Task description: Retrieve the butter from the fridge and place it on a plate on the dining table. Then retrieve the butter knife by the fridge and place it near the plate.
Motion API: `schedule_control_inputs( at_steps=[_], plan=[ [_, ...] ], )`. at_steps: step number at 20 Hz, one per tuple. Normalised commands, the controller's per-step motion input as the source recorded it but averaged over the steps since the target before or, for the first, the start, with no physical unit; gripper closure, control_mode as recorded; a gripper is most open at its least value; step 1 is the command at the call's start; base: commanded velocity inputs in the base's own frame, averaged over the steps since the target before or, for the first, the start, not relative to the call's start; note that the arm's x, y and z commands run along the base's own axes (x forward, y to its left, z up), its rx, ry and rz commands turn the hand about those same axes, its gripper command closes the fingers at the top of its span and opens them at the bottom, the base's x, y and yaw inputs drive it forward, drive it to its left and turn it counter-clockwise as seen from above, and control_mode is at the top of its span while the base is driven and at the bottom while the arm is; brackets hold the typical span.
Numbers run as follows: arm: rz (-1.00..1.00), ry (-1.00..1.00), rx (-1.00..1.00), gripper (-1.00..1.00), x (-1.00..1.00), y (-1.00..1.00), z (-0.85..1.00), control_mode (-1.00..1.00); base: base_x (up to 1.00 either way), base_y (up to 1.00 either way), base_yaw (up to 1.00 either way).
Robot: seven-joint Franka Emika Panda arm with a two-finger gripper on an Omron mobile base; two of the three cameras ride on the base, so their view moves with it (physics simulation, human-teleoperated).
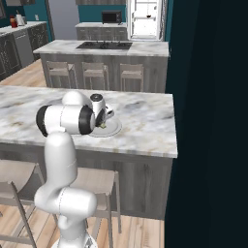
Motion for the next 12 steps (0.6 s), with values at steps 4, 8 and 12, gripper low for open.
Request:
schedule_control_inputs(
  at_steps=[4, 8, 12],
  plan=[
    [0.00, -0.03, 0.00, 1.00, 0.00, 0.00, -0.30, -1.00, 0.00, 0.00, 0.00],
    [0.00, -0.01, 0.00, 1.00, 0.00, 0.00, -0.28, -1.00, 0.00, 0.00, 0.00],
    [0.00, -0.01, 0.00, 1.00, 0.00, 0.00, -0.09, -1.00, 0.00, 0.00, 0.00]
  ],
)
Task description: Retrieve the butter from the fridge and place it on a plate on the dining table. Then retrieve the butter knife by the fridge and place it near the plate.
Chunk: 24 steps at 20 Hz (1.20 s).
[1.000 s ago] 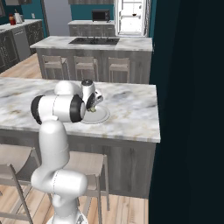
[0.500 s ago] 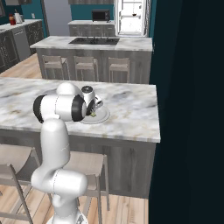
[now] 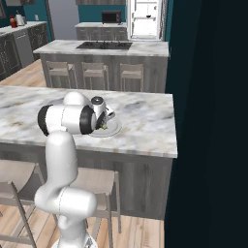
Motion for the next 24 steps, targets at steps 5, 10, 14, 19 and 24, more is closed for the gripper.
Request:
schedule_control_inputs(
  at_steps=[5, 10, 14, 19, 24],
  plan=[
    [0.00, 0.00, 0.00, -1.00, 0.00, 0.00, 0.00, -1.00, 0.00, 0.00, 0.00],
    [0.00, 0.01, 0.00, -1.00, 0.00, 0.00, 0.00, -1.00, 0.00, 0.00, 0.00],
    [0.00, 0.01, 0.00, -1.00, 0.00, 0.00, 0.00, -1.00, 0.00, 0.00, 0.00],
    [0.00, 0.02, 0.00, -1.00, 0.01, 0.00, 0.00, -1.00, 0.00, 0.00, 0.00],
    [0.00, 0.20, 0.06, -1.00, 0.00, -0.01, 0.62, -1.00, 0.00, 0.00, 0.00]
  ],
)
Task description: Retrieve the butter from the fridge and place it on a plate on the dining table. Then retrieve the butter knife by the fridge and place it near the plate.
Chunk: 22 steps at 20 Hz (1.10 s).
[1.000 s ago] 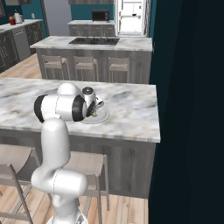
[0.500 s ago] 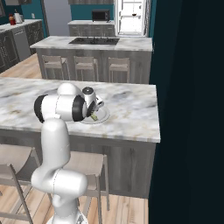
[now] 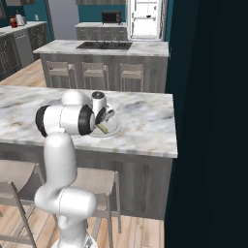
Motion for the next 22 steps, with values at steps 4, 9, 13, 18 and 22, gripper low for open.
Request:
schedule_control_inputs(
  at_steps=[4, 9, 13, 18, 22],
  plan=[
    [0.00, 0.19, 0.06, -1.00, -0.05, 0.00, 1.00, -1.00, 0.00, 0.00, 0.00],
    [-0.08, 0.22, 0.01, -1.00, -0.33, 0.00, 0.93, -1.00, 0.00, 0.00, 0.00],
    [-0.22, 0.27, -0.13, -1.00, -0.35, -0.02, 0.65, -1.00, 0.00, 0.00, 0.00],
    [-0.13, 0.21, -0.05, -1.00, -0.69, 0.00, 0.76, -1.00, 0.00, 0.00, 0.00],
    [-0.09, 0.02, 0.00, -1.00, -1.00, -0.07, 0.43, -1.00, 0.00, 0.00, 0.00]
  ],
)
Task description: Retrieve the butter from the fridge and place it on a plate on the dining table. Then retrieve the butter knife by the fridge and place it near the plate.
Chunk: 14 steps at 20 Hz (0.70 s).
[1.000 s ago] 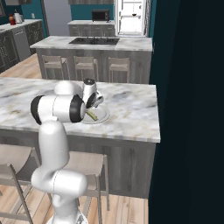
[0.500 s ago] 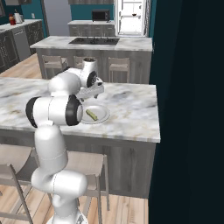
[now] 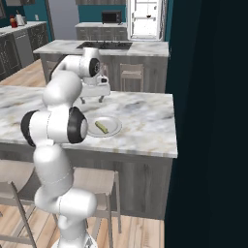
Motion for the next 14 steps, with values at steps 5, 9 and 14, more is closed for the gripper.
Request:
schedule_control_inputs(
  at_steps=[5, 9, 14],
  plan=[
    [-0.11, -0.03, 0.00, -1.00, -1.00, -0.23, 0.18, -1.00, 0.00, 0.00, 0.00],
    [-0.09, -0.15, 0.00, -1.00, -1.00, -0.24, 0.18, -1.00, 0.00, 0.00, 0.00],
    [-0.11, -0.14, -0.01, -1.00, -1.00, -0.08, 0.26, -1.00, 0.00, 0.00, 0.00]
  ],
)
